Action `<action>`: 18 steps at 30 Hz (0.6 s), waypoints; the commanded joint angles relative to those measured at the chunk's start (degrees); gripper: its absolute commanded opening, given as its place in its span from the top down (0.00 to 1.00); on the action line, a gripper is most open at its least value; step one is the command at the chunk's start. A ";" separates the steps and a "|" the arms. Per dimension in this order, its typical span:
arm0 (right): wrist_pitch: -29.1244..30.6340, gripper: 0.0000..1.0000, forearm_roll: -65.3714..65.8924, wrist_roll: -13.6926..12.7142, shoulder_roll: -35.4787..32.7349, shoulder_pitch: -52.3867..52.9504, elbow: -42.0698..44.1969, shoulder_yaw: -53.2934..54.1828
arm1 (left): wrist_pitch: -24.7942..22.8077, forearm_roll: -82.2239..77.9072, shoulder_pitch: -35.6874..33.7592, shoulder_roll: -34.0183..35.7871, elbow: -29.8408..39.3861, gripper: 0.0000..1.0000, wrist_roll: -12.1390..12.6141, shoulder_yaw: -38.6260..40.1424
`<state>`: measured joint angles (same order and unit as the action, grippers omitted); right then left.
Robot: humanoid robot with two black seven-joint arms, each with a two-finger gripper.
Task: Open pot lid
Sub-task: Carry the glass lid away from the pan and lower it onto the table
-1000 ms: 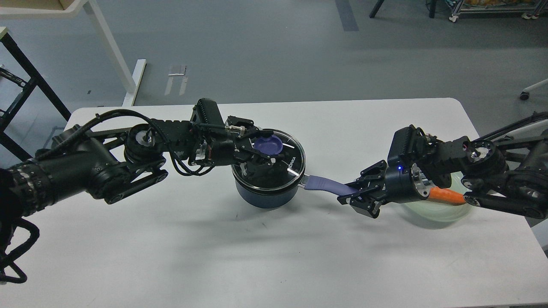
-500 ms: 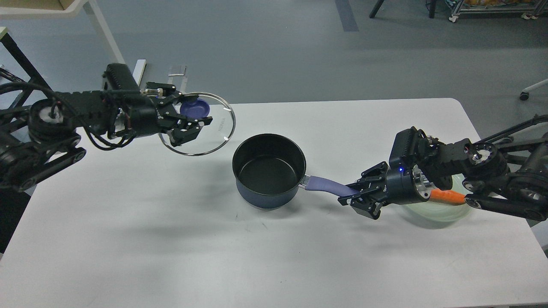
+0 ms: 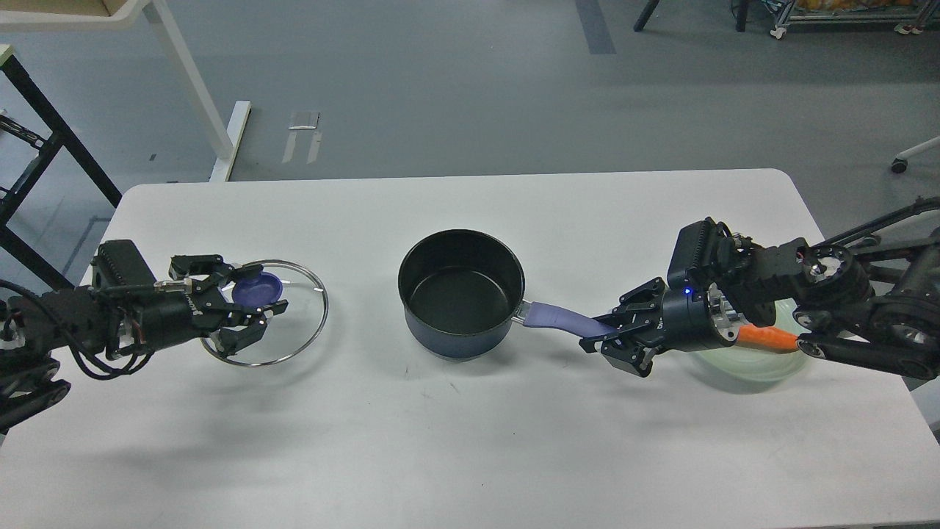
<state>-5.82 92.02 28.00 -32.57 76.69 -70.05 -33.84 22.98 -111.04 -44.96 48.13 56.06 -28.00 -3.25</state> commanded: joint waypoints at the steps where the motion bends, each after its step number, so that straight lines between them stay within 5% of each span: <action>1: -0.06 0.68 0.00 0.00 0.14 0.04 0.00 0.00 | 0.14 0.03 0.57 -0.49 -1.65 0.58 0.00 -0.09; 18: -0.77 0.68 0.00 0.00 -0.21 0.04 0.09 0.00 | 1.90 3.19 2.15 -2.86 -6.67 0.32 0.00 -2.99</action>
<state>-6.59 91.94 27.99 -32.78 76.73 -70.00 -33.84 24.79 -107.86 -42.91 45.72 50.37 -28.00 -6.15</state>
